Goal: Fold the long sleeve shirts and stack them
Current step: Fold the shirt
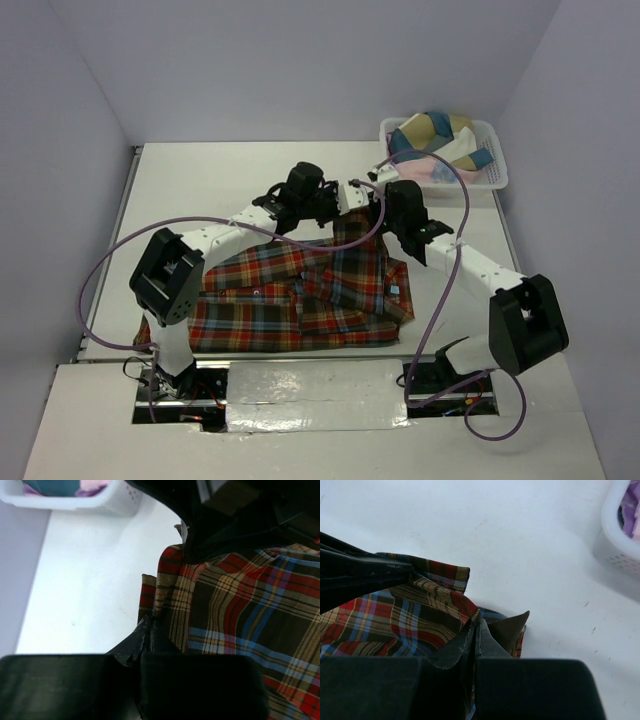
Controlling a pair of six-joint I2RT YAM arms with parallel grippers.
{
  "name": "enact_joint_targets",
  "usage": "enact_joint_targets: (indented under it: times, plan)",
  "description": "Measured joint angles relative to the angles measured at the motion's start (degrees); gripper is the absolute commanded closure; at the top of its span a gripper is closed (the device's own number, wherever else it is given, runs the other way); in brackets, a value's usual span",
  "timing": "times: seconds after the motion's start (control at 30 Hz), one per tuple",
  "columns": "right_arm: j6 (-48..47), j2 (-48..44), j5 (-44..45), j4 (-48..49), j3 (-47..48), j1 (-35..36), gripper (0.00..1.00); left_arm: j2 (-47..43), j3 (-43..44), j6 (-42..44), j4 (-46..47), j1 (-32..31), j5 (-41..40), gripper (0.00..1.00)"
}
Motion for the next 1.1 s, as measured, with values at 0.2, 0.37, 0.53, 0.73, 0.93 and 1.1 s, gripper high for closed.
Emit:
enact_joint_targets:
  times: [0.2,0.37,0.53,0.73,0.93,1.1]
  plan:
    - [-0.52,0.52,-0.11,0.57,1.33,-1.40,1.00,1.36,2.32,1.92,1.88,0.57,1.05,1.00]
    - [-0.26,0.52,-0.46,1.09,0.79,-1.49,1.00,1.40,1.95,3.13,2.01,0.61,1.70,1.00]
    - [0.87,-0.20,-1.95,1.49,-1.92,-1.53,1.00,1.40,0.04,5.29,1.64,0.61,4.15,1.00]
    - [3.65,-6.86,-5.53,2.14,-9.22,-1.11,0.85,0.90,-3.15,11.69,-1.33,0.52,10.84,1.00]
    - [7.15,-14.23,-6.97,-1.53,-13.68,4.68,0.64,-1.38,-7.63,19.54,-10.34,0.42,15.02,1.00]
    - [9.55,-17.16,-8.55,-7.30,-13.64,7.43,0.41,-2.82,-9.29,27.47,-18.40,-0.48,16.74,1.00]
